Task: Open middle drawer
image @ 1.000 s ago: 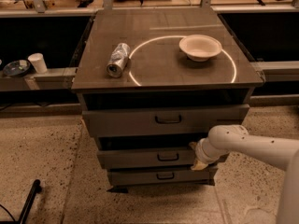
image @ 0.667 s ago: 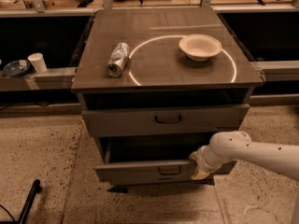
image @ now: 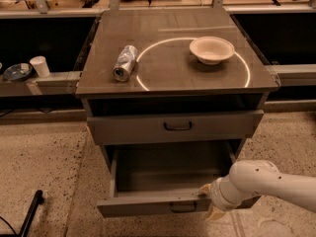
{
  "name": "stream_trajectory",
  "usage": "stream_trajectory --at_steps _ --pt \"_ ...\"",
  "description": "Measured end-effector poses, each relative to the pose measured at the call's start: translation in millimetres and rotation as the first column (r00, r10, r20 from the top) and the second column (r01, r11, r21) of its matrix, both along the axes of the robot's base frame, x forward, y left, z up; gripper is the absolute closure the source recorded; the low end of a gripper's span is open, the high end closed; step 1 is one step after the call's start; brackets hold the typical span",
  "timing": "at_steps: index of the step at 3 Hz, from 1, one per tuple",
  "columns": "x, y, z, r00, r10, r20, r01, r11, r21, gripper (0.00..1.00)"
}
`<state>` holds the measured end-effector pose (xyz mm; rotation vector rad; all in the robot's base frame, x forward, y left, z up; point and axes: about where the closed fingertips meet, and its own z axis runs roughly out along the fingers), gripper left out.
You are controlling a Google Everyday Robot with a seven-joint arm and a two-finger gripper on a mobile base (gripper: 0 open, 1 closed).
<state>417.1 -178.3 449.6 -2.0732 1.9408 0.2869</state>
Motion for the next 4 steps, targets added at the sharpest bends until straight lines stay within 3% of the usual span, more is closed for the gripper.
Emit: stream_trajectory --at_steps 1,2,3,4 --pt "-53 8 3 0.9961 0.022 -0.086 -0.021 1.000 0.012 0.47" --pt "-89 9 2 0.9877 0.036 -0.152 -0.035 0.999 0.008 0.47" --pt "-100 6 11 0.9871 0.032 -0.157 -0.033 0.999 -0.001 0.46" --pt "-79 4 28 0.9959 0.025 -0.087 -0.026 0.999 -0.018 0.35"
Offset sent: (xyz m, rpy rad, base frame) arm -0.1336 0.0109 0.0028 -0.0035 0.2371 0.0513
